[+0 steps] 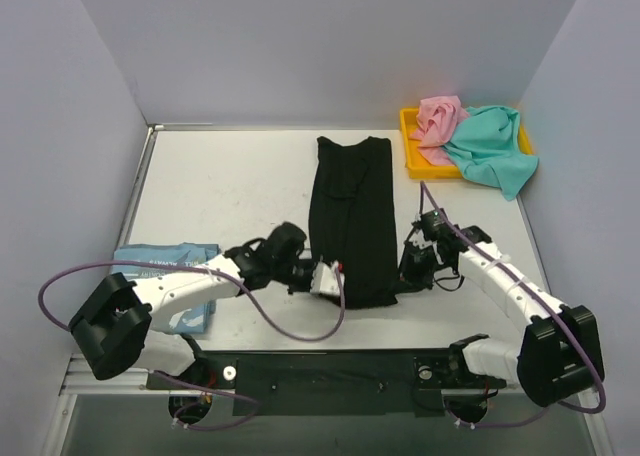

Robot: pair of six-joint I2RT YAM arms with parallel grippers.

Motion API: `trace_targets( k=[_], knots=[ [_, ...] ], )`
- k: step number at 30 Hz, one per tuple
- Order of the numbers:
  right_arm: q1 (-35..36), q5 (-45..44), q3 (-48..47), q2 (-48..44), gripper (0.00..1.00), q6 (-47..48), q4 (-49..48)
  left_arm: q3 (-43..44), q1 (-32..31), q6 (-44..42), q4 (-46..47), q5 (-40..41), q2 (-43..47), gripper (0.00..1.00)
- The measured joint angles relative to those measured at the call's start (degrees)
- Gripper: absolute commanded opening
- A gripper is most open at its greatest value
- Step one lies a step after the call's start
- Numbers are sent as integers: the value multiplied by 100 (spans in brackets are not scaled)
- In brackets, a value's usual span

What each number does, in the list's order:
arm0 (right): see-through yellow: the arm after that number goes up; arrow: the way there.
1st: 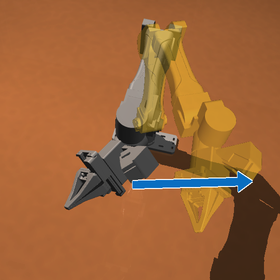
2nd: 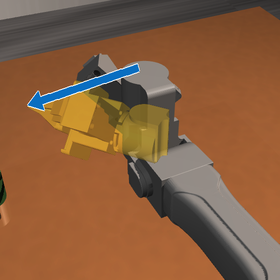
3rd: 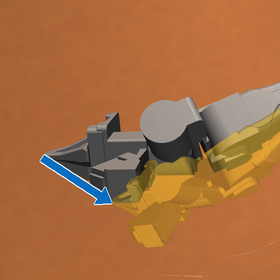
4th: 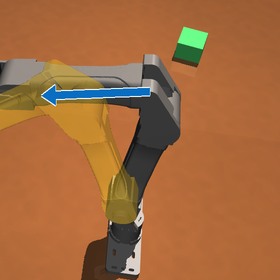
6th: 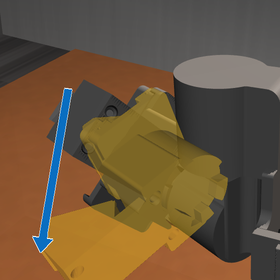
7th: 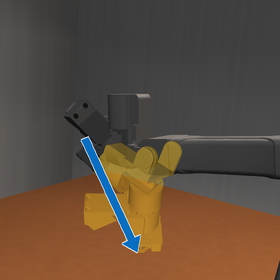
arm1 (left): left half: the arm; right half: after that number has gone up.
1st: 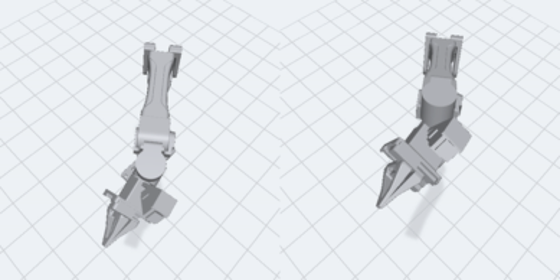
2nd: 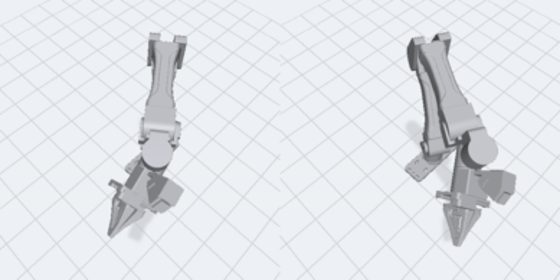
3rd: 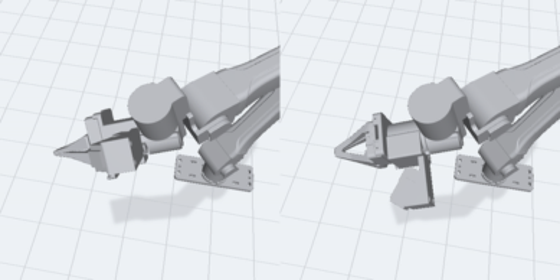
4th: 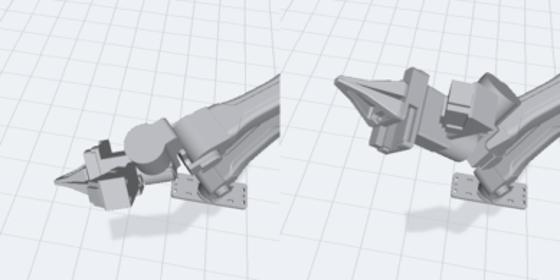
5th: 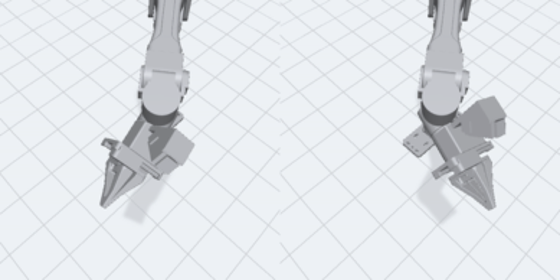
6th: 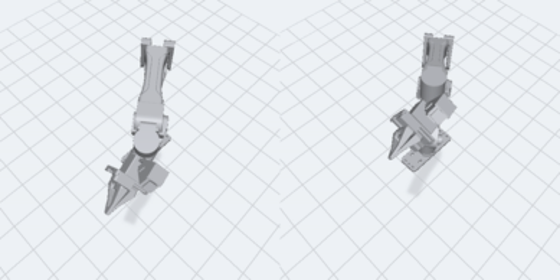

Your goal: Fold and stack the t-shirts

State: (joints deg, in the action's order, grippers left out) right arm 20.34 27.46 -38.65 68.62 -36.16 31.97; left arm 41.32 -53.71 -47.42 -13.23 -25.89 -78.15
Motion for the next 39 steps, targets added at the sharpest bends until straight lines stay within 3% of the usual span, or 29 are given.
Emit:
trace_targets(
  k=[4, 10, 13, 22, 28, 33, 34, 37, 38, 39],
  knots=[
    [-437, -4, -1169, 511, 0, 326, 153, 988, 831, 682, 162, -55, -133, 0],
    [-1038, 13, -3119, 2194, 0, 761, 210, 1849, 1399, 1432, 802, 175, -973, 0],
    [-1224, 103, -4048, 3080, 0, 916, 184, 2293, 1617, 1672, 981, 365, -1574, 0],
    [-1585, 557, -6074, 5075, 0, 977, 221, 4776, 2247, 2083, 955, 741, -3847, 0],
    [-1703, 798, -7075, 5919, 0, 920, 282, 5243, 2448, 2124, 844, 732, -4369, 0],
    [-1742, 979, -7377, 6271, 0, 857, 258, 5302, 2496, 2124, 743, 726, -4586, 0],
    [-1742, 990, -7377, 6321, 4, 848, 262, 5305, 2496, 2127, 743, 726, -4612, 0],
    [-1768, 986, -7416, 6446, 30, 800, 295, 5329, 2496, 2138, 745, 785, -4684, 4],
    [-1768, 986, -7458, 6500, 33, 789, 302, 5340, 2496, 2149, 748, 820, -4708, 15],
    [-1768, 975, -7525, 6548, 36, 780, 304, 5355, 2496, 2155, 750, 855, -4728, 32]
  ],
)
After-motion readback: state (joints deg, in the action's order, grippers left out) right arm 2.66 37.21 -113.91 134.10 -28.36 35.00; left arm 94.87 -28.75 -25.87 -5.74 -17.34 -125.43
